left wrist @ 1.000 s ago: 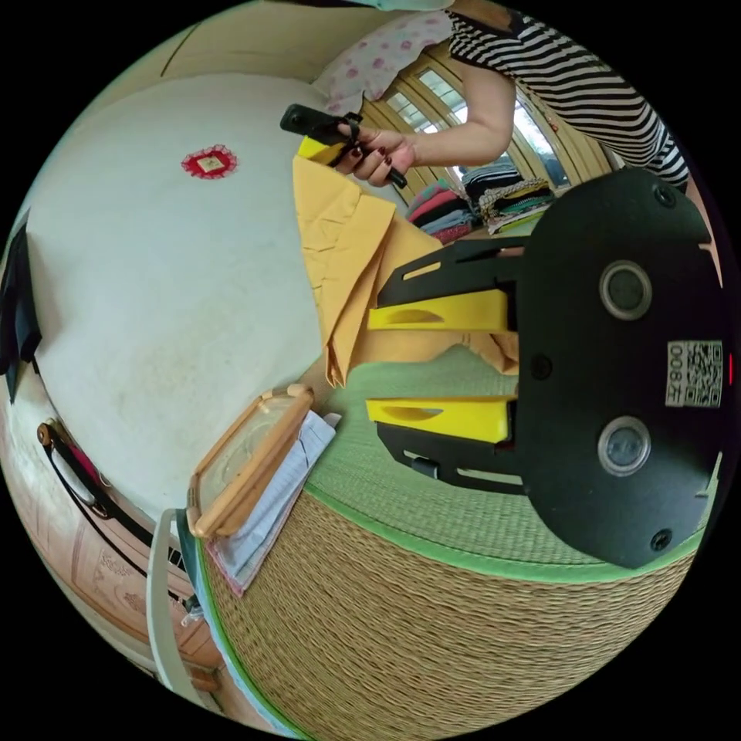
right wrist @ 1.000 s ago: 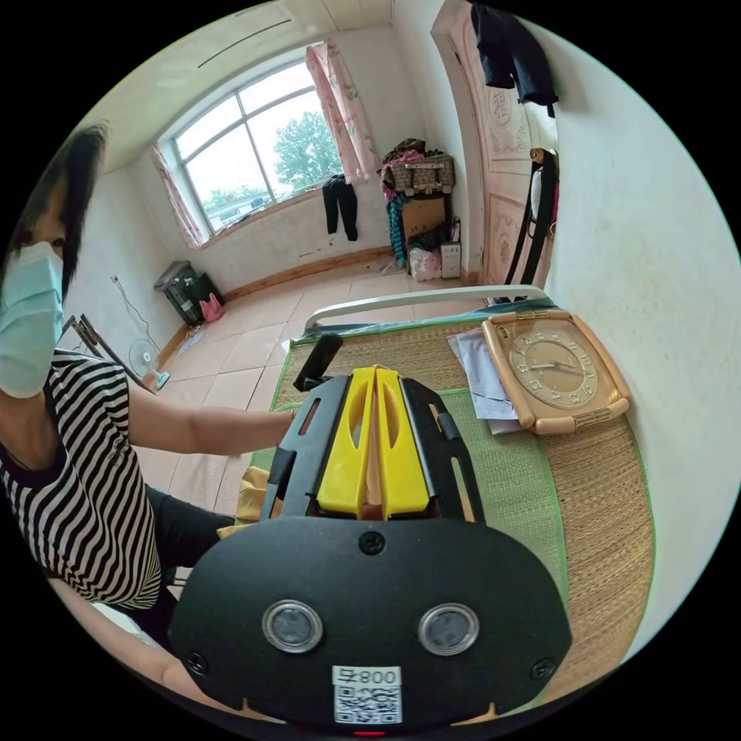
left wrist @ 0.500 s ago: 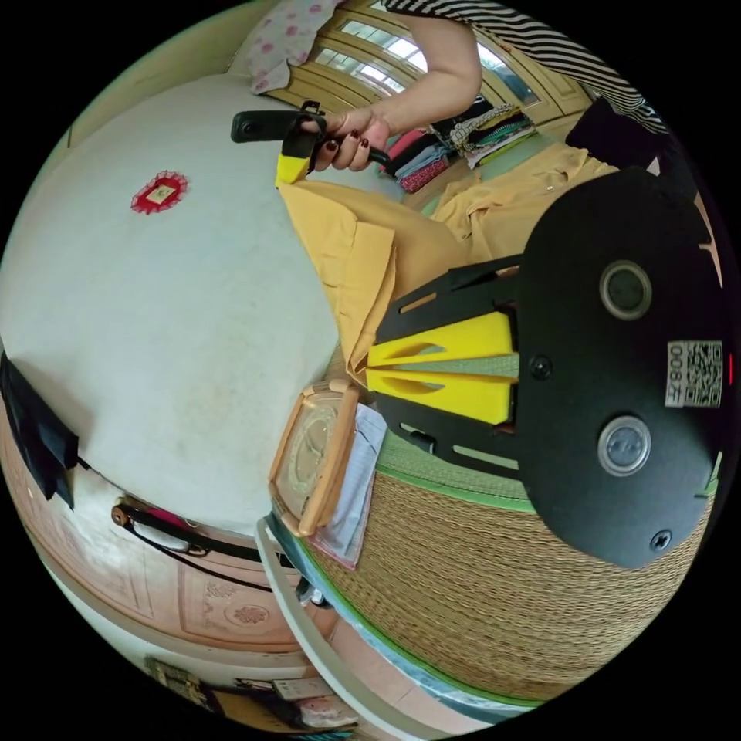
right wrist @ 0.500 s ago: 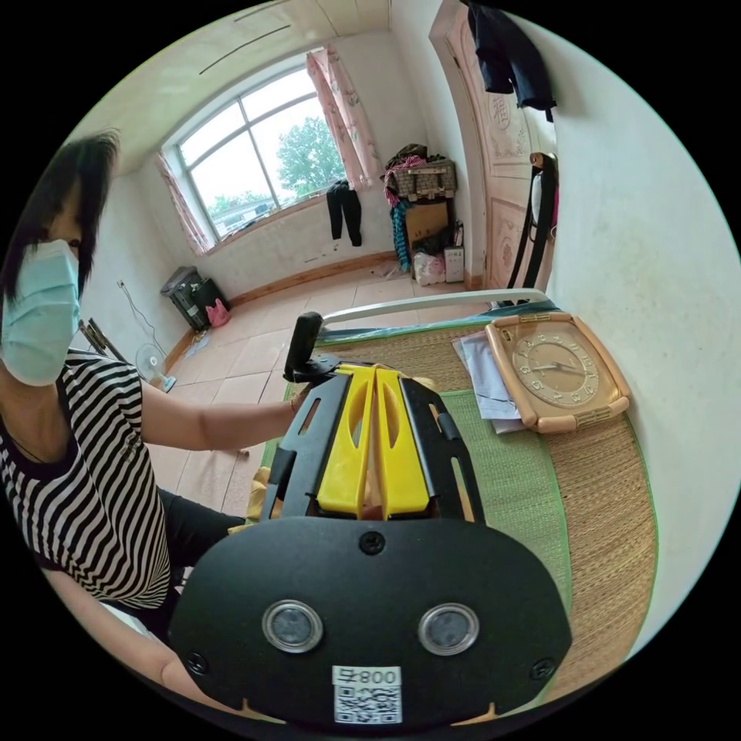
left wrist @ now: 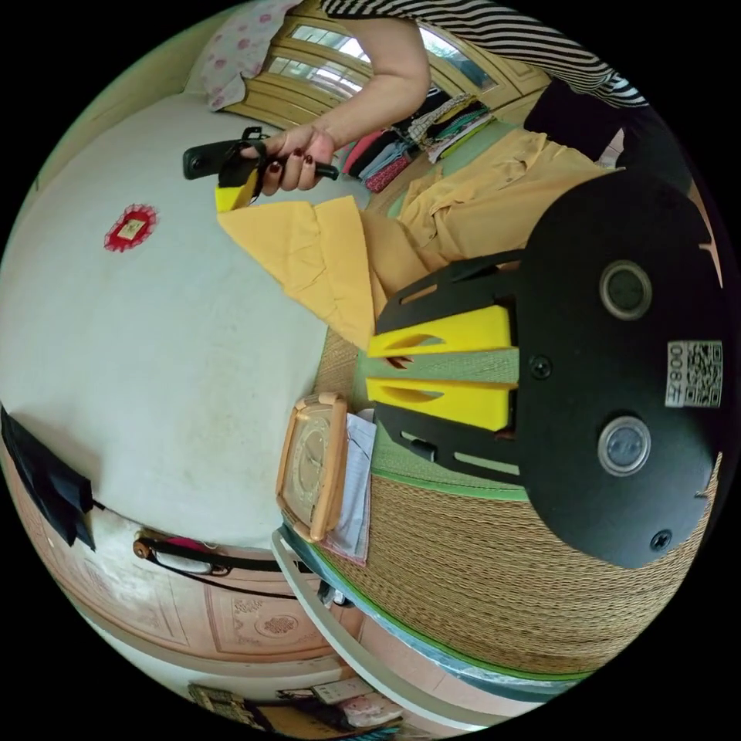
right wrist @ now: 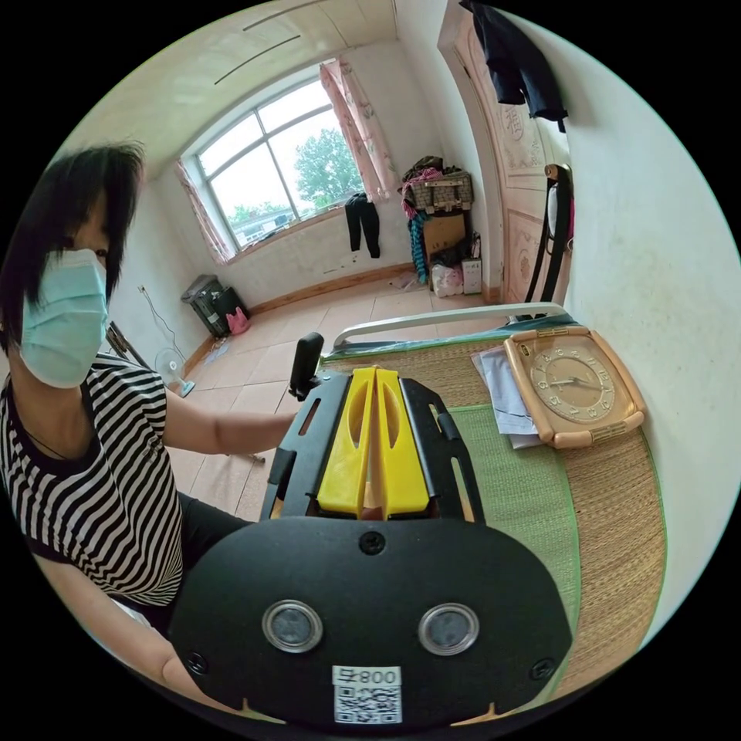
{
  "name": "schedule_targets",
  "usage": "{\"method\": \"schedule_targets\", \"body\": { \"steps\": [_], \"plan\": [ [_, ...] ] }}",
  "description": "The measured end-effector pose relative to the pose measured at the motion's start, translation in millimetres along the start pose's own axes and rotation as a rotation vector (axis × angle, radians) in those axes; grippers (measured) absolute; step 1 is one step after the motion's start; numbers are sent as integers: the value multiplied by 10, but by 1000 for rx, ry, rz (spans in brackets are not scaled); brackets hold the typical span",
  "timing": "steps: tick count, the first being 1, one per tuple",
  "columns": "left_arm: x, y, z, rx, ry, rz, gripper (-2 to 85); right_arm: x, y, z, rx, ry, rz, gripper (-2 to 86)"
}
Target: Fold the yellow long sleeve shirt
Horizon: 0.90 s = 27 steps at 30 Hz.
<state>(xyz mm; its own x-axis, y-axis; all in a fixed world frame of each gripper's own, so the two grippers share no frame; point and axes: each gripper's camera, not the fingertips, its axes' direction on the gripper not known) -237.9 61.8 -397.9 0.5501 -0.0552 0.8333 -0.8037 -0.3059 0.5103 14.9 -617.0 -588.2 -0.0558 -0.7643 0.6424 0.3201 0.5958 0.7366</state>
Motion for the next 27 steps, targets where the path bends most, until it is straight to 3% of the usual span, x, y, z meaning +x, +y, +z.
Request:
{"method": "schedule_targets", "body": {
  "steps": [5, 13, 24, 27],
  "plan": [
    [83, 17, -37, -46, 36, 50, 118, 67, 58, 73, 15, -16, 15, -1],
    [86, -252, -68, -66, 37, 97, 130, 84, 130, 272, 18, -41, 21, -3],
    [-103, -735, -294, -59, 113, 94, 15, 89, 151, 557, 38, -32, 24, 0],
    [-178, -873, -601, -33, 161, 91, 7, 219, 103, 697, 26, 77, 64, 4]
  ]
}}
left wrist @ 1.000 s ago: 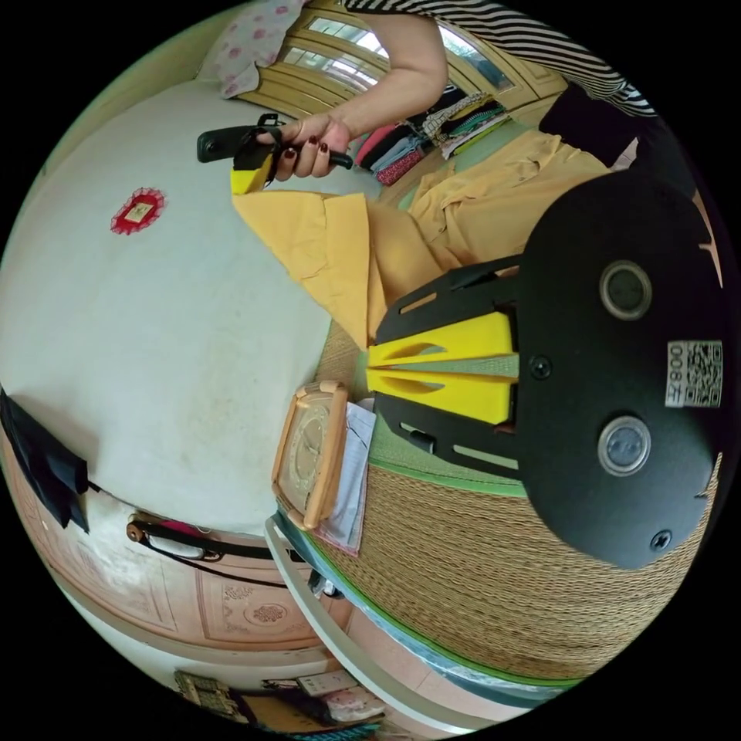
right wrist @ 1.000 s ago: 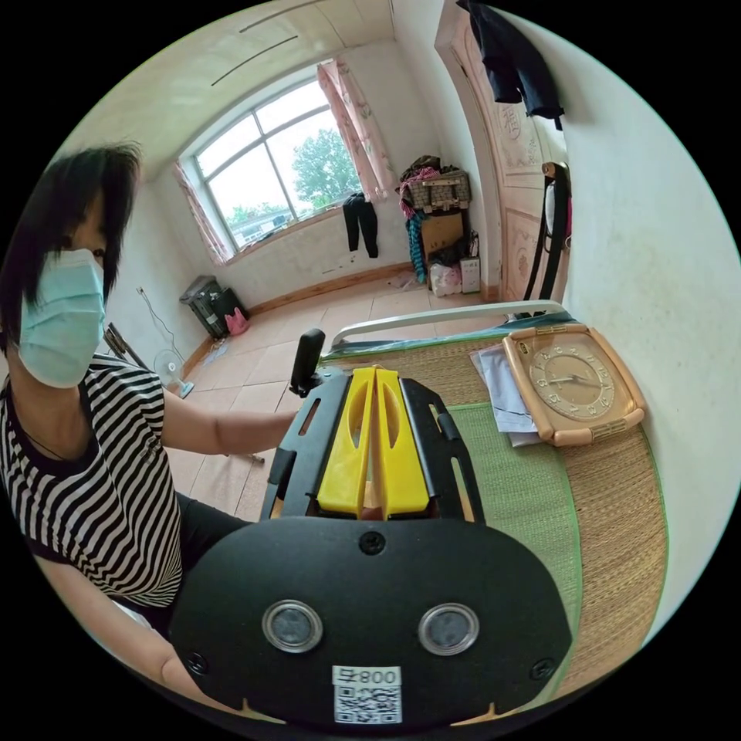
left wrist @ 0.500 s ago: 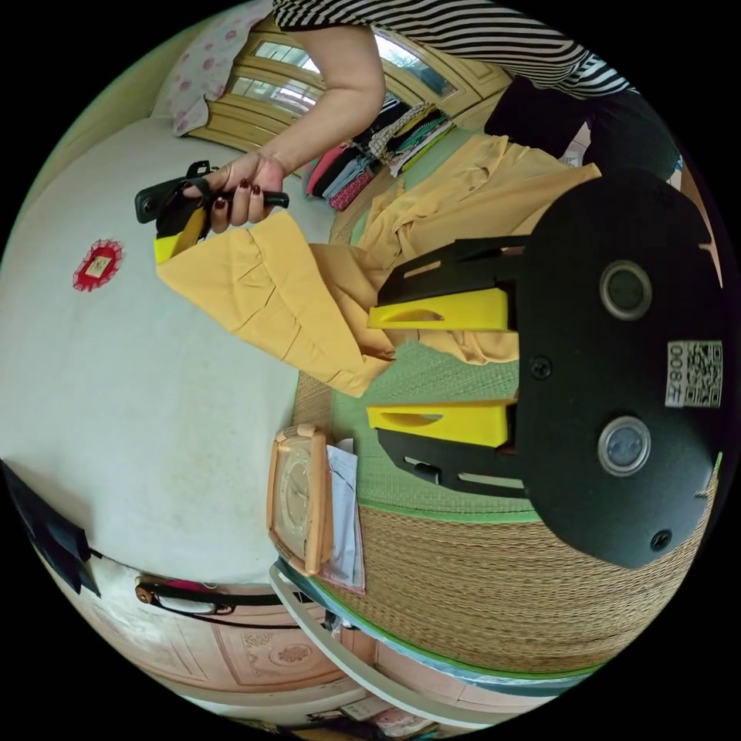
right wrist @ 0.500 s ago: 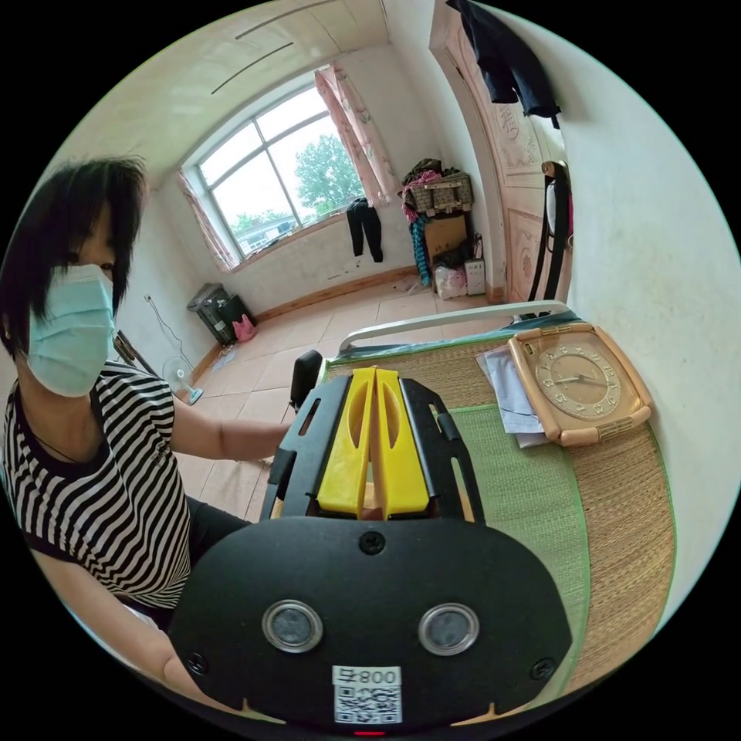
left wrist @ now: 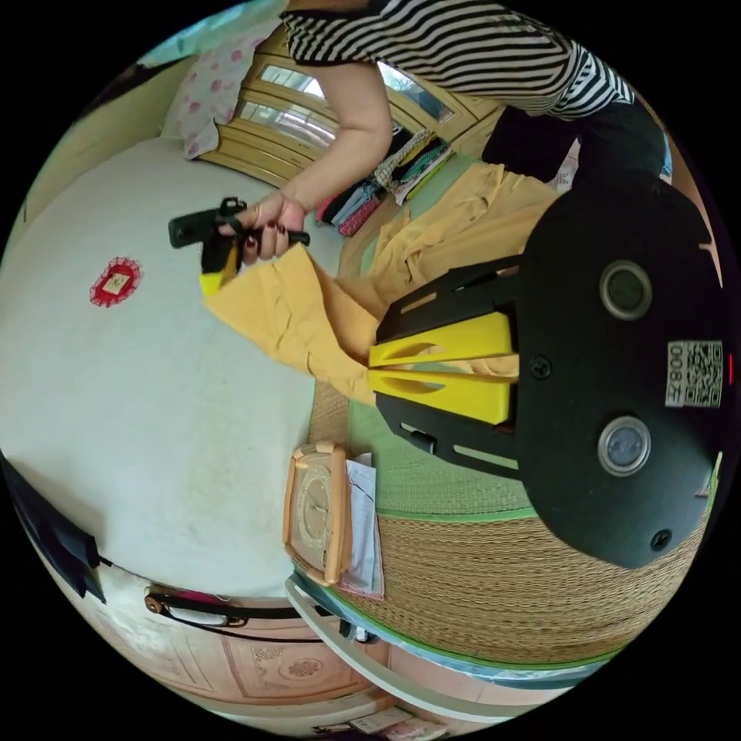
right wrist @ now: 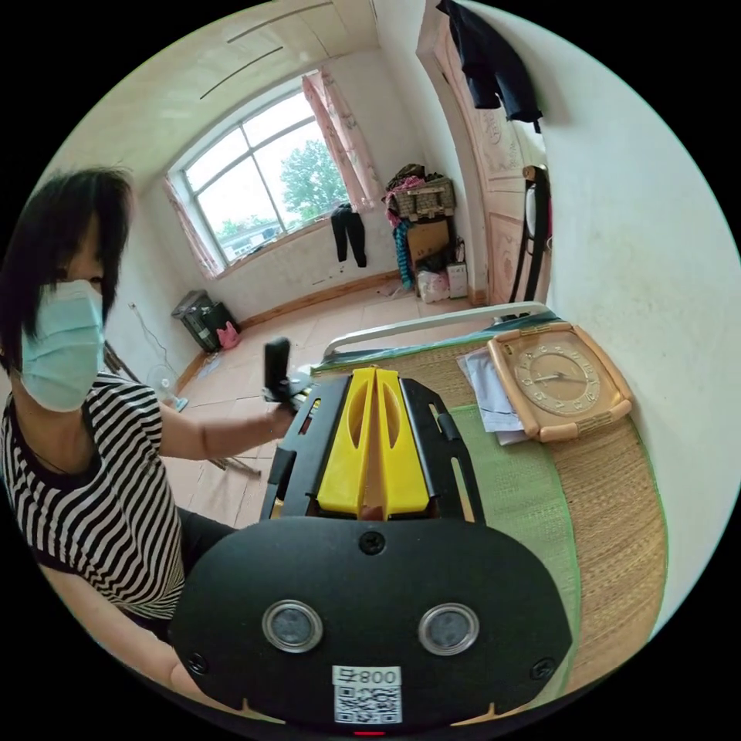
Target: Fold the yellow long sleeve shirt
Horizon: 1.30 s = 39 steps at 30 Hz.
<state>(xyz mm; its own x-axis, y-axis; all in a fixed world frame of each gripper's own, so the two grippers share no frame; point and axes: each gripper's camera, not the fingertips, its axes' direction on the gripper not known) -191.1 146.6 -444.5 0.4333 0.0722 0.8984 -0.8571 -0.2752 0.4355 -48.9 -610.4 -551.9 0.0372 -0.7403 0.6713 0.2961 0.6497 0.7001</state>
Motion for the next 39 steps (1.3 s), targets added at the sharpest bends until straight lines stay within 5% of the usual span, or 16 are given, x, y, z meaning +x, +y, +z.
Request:
{"method": "schedule_targets", "body": {
  "steps": [10, 13, 23, 30, 34, 39],
  "plan": [
    [-1251, -160, -210, -168, -150, -400, 7, 1226, -211, 1896, -332, 232, 323, 63],
    [-1468, -49, -196, -225, -212, -517, 13, 1248, 196, 1874, -231, 143, 383, 56],
    [-1245, -896, 598, -338, -204, -317, 31, 736, 1468, 2390, -198, 131, 458, 24],
    [-1622, -1116, 697, -426, -241, -443, 8, 441, 2096, 2985, -344, 142, 504, 9],
    [-1196, -1644, 679, -370, -216, -286, 6, 218, 2400, 2724, -154, 91, 567, 9],
    [-560, -2524, 1108, -305, -40, -74, 16, -84, 2847, 1960, -13, 270, 616, 24]
  ]
}}
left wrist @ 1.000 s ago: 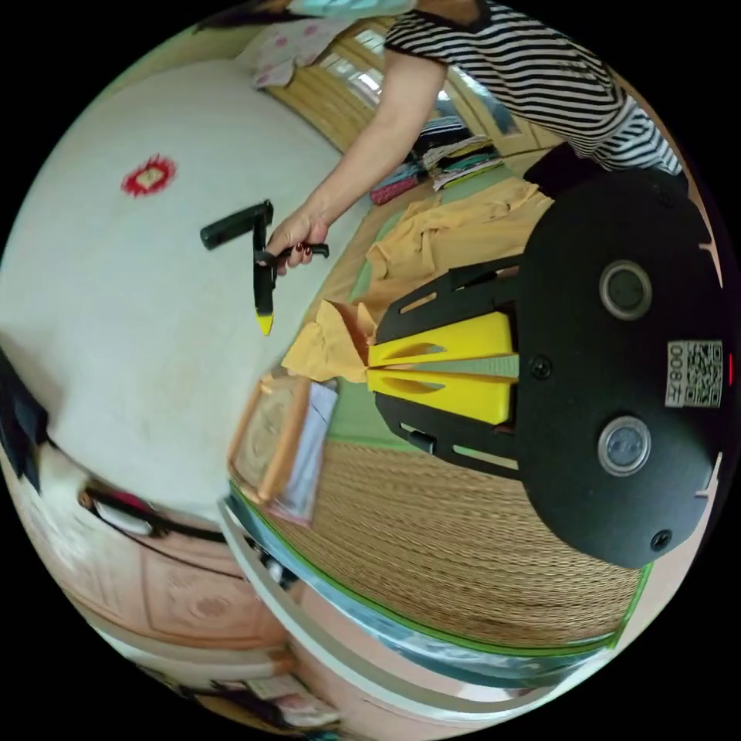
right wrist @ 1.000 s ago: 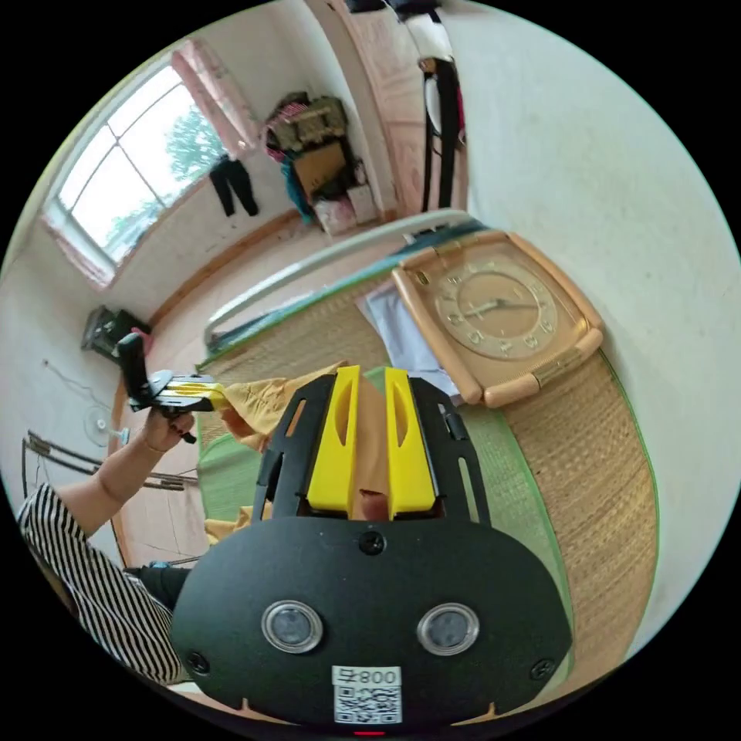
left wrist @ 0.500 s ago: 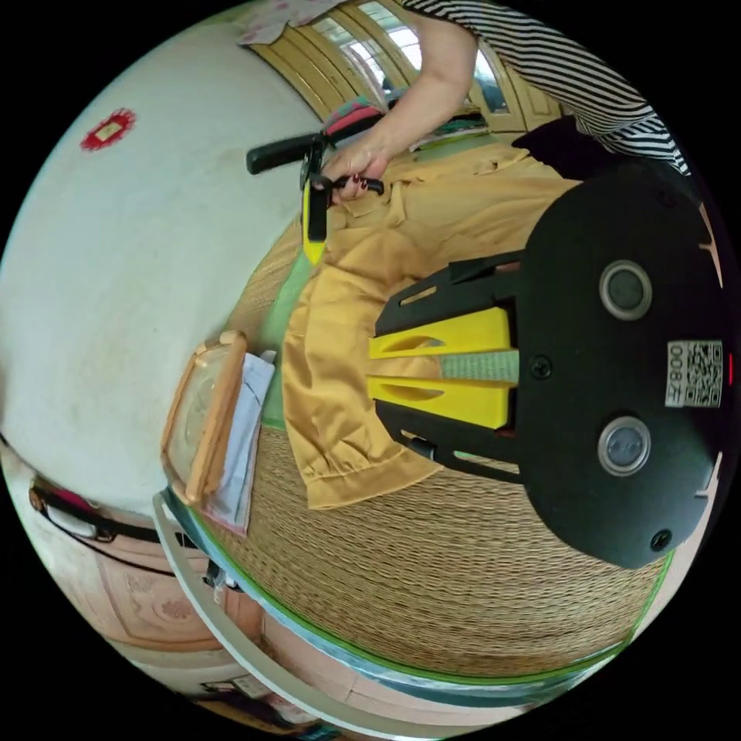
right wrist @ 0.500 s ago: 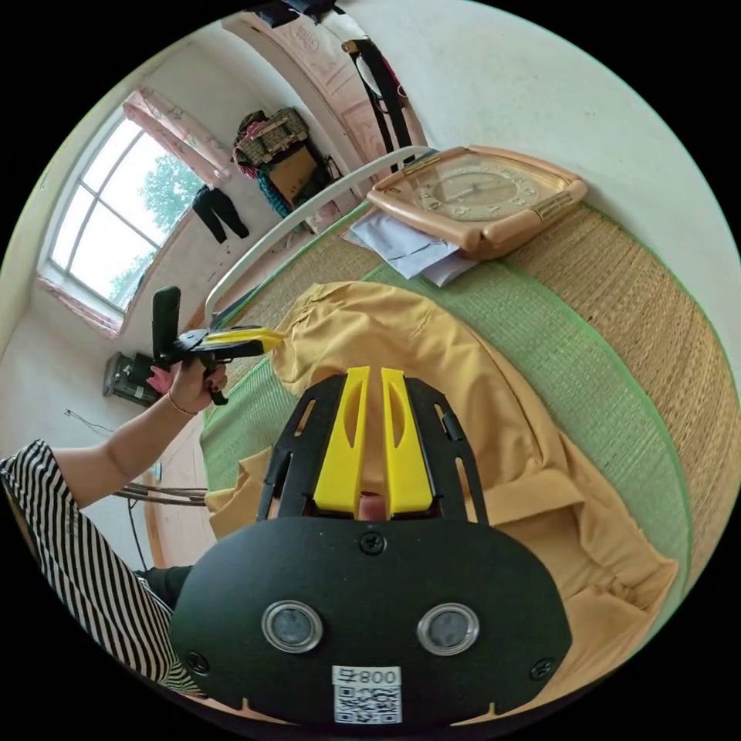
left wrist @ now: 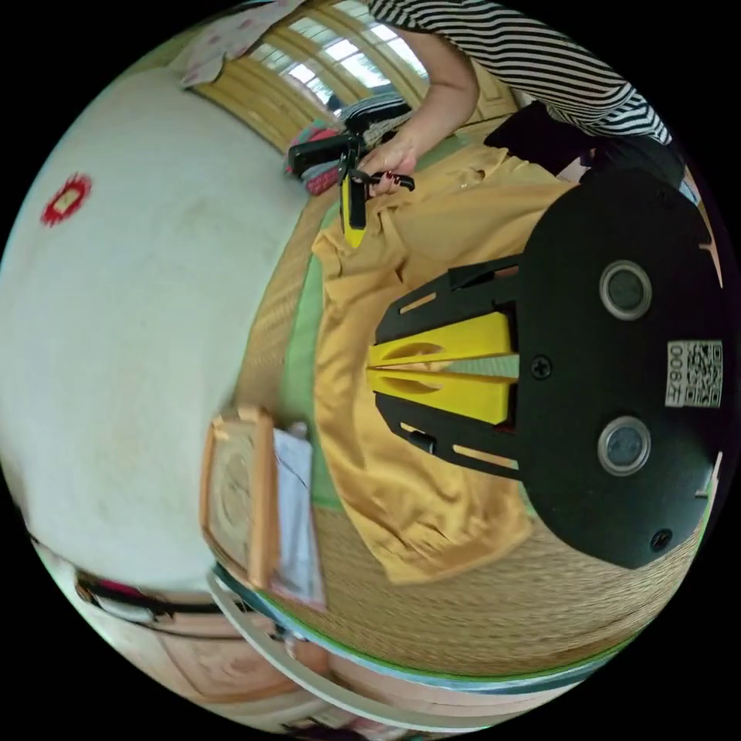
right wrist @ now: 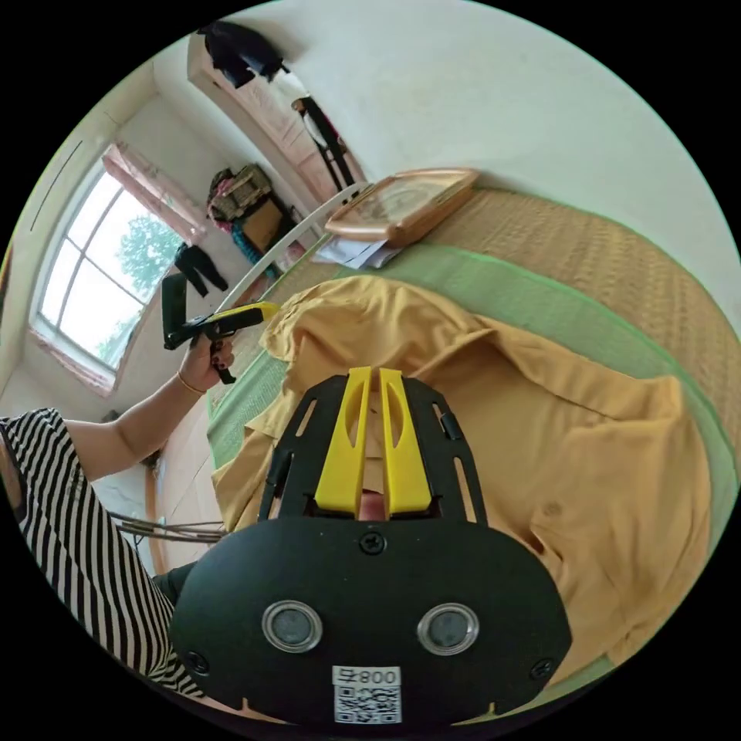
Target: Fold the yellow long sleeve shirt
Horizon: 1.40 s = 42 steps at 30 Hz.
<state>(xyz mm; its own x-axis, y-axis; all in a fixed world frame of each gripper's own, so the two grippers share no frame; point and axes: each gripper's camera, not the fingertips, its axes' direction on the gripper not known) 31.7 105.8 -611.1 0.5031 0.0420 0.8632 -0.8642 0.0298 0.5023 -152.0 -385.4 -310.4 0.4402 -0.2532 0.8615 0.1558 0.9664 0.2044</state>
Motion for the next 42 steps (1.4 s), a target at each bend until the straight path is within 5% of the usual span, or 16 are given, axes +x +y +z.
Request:
{"method": "schedule_targets", "body": {
  "steps": [7, 14, 28, 33, 42],
  "plan": [
    [937, -1243, 1322, -241, 146, 138, 83, 704, 549, -274, -7, 346, 220, 70],
    [1444, -1912, 1930, -404, -107, 206, 44, 968, 699, -107, 31, 365, 299, 91],
    [1369, -3105, 930, -21, -29, -33, 6, 887, 791, 173, 133, 283, 372, 92],
    [1131, -3384, 1243, -105, -6, -137, 6, 311, 653, 278, 166, 321, 222, 96],
    [1260, -3396, 1413, -155, -34, -141, 6, 361, 353, 1463, -226, 528, 101, 103]
  ]
}}
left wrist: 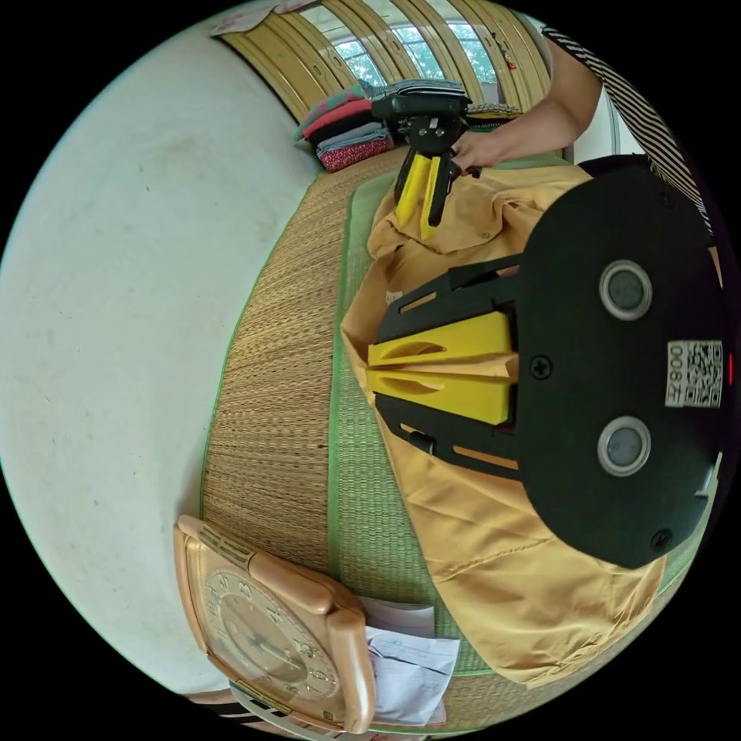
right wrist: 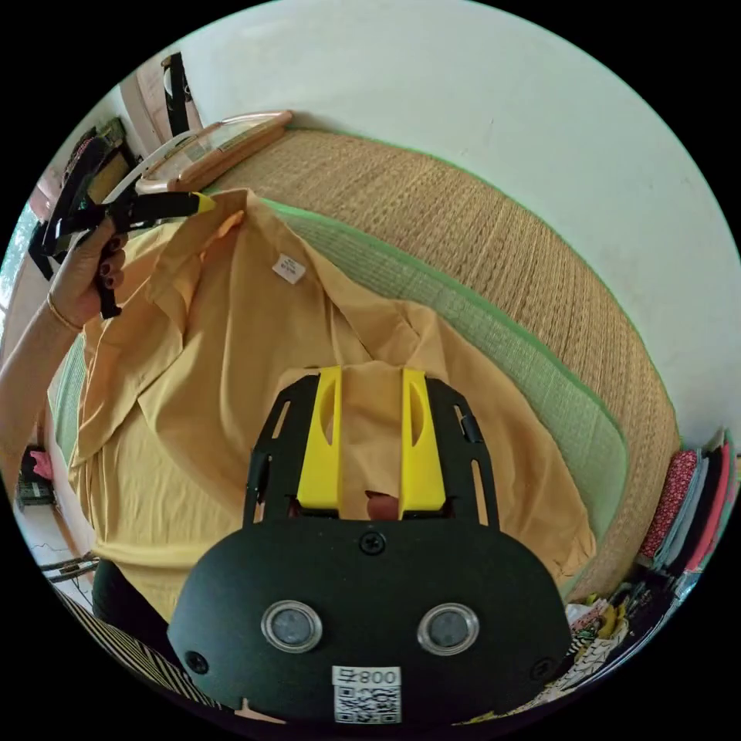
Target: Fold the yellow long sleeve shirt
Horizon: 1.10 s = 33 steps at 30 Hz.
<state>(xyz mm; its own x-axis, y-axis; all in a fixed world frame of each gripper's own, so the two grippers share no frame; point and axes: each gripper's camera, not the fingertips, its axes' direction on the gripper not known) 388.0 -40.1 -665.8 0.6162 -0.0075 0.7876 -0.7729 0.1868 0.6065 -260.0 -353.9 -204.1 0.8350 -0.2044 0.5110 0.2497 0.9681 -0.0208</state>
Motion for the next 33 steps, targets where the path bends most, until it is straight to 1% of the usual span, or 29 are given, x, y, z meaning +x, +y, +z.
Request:
{"method": "schedule_targets", "body": {
  "steps": [2, 4, 6, 8, 12, 15, 17, 18, 21, 23, 27, 30, 33],
  "plan": [
    [38, -56, -49, 3, 1, 12, 6, 138, 155, 60, 6, -12, 48, 73],
    [87, -92, -67, 0, -2, 26, 6, 223, 221, 111, -10, -37, 72, 72],
    [156, -117, -62, -10, -13, 43, 6, 228, 244, 65, 23, -65, 91, 73],
    [238, -138, -56, -12, -12, 54, 6, 63, 206, -104, 110, -51, 71, 80],
    [350, -187, -45, -19, -16, 67, 6, -300, 25, -169, 180, -8, -19, 82],
    [445, -226, -19, -30, -27, 84, 5, -457, -192, 194, 101, 17, -72, 85],
    [510, -259, 13, -44, -29, 99, 5, -466, -304, 655, -29, 69, -85, 92],
    [523, -266, 18, -46, -30, 100, 5, -453, -309, 752, -59, 73, -84, 94],
    [594, -290, 27, -42, -40, 119, 5, -346, -202, 876, -30, 65, -44, 84],
    [639, -303, 44, -43, -45, 133, 5, -289, -93, 961, -4, 72, -34, 62],
    [651, -323, 36, -28, -21, 114, 5, -170, -49, 1257, -30, 83, -23, 23],
    [633, -368, -46, 18, 40, 70, 5, -21, -12, 1442, -19, 19, -11, 11],
    [612, -466, -155, 86, 116, 21, 7, 297, 100, 1515, 83, -247, 19, 5]
  ]
}}
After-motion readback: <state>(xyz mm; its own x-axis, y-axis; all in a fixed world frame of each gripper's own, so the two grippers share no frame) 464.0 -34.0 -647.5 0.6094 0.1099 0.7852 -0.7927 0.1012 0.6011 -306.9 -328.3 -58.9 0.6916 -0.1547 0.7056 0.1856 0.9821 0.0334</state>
